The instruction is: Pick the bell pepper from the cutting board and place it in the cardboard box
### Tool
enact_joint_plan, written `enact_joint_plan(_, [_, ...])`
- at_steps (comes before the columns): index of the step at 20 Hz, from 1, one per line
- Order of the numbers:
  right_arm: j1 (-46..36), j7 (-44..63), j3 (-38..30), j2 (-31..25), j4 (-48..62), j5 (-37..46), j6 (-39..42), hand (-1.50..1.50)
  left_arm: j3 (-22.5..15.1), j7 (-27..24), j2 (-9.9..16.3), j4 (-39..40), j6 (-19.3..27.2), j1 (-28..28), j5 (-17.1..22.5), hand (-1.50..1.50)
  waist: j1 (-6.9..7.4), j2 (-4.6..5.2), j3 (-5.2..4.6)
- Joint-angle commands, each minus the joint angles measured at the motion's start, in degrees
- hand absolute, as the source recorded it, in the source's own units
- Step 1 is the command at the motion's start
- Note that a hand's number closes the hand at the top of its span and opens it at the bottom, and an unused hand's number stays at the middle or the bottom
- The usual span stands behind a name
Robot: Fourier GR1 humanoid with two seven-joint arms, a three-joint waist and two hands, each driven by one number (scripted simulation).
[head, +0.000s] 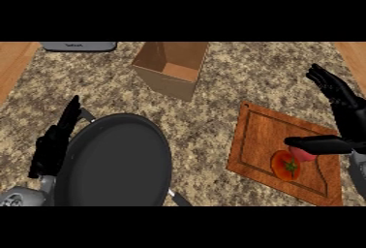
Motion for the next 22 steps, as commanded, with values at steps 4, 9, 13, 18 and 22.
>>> enact_joint_plan(4, [1.7, -12.3, -1.1, -7.9, 7.0, 10.0, 3.6, -1.50, 2.7, -1.0, -0.1, 0.4, -0.5, 3.2, 0.4, 0.00, -0.53, -0.08, -0.12])
enact_joint_plan(9, [-1.6, -7.6, 1.2, -18.1, 6.3, 22.4, 0.8, -1.50, -0.7, 2.4, -1.8, -3.0, 2.6, 2.9, -2.9, 0.00, -0.22, -0.25, -0.15])
enact_joint_plan(13, [2.8, -2.5, 6.1, -25.2, 0.9, 29.6, 4.8, -1.50, 0.4, 0.8, -1.8, -1.2, 2.0, 4.1, -2.5, 0.00, -1.51, -0.39, -0.27])
enact_joint_plan(18, [0.9, 8.2, 11.4, -28.3, -3.9, 36.7, 10.5, -1.50, 1.5, 1.0, -1.5, -0.5, 0.5, 3.7, -1.9, 0.00, -0.81, -0.27, -0.26])
enact_joint_plan(22, [4.3, 16.7, 14.9, -23.4, -11.0, 41.3, 10.9, -1.50, 1.4, 2.4, -3.1, -2.7, 1.4, 4.4, -3.3, 0.00, -0.88, -0.30, -0.17])
